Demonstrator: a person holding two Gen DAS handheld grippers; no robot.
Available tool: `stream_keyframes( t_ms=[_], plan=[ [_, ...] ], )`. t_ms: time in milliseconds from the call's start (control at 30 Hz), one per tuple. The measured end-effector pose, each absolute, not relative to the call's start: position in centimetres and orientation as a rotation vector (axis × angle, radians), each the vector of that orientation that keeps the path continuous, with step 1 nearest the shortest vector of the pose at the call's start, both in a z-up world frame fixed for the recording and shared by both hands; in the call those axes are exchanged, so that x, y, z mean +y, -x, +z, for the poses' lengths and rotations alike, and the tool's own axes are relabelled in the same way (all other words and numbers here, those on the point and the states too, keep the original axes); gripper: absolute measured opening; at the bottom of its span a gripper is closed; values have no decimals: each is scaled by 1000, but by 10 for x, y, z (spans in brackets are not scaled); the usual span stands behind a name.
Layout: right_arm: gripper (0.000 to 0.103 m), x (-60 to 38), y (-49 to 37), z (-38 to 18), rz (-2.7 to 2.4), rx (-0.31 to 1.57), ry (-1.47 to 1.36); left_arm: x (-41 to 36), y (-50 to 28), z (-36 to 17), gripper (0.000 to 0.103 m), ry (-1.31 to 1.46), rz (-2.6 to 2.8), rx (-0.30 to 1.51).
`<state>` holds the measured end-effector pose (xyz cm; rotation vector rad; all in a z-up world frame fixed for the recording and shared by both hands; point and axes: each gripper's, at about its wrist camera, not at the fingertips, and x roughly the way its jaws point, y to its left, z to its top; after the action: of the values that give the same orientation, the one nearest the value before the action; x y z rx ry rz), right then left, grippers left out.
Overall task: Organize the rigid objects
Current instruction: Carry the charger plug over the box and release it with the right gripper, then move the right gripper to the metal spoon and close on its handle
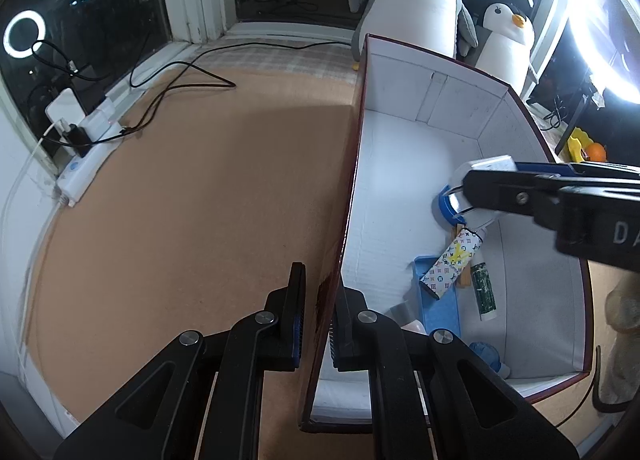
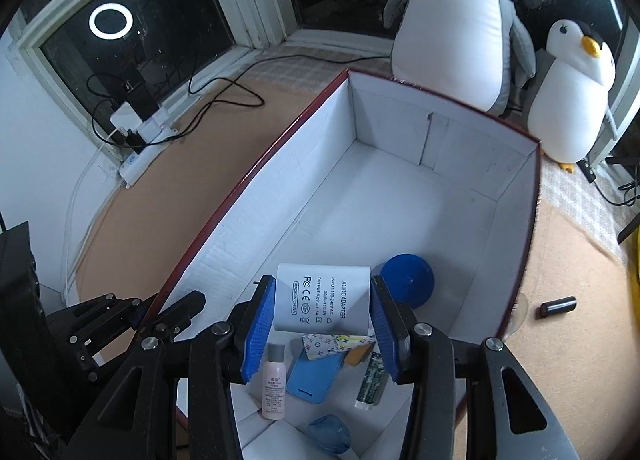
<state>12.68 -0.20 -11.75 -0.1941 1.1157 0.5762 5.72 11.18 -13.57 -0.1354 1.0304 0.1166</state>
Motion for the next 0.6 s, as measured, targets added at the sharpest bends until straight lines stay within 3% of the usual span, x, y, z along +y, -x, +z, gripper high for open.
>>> stream_keyframes(
  t_ms=[167,600],
  plan=[
    [51,-1,-126,-114,592,1097,179,112,-58,-136,9,136,117,1032],
    [51,-34,-123,-95,573,1060,104,109,-59,-135,9,121,113,1035]
  ],
)
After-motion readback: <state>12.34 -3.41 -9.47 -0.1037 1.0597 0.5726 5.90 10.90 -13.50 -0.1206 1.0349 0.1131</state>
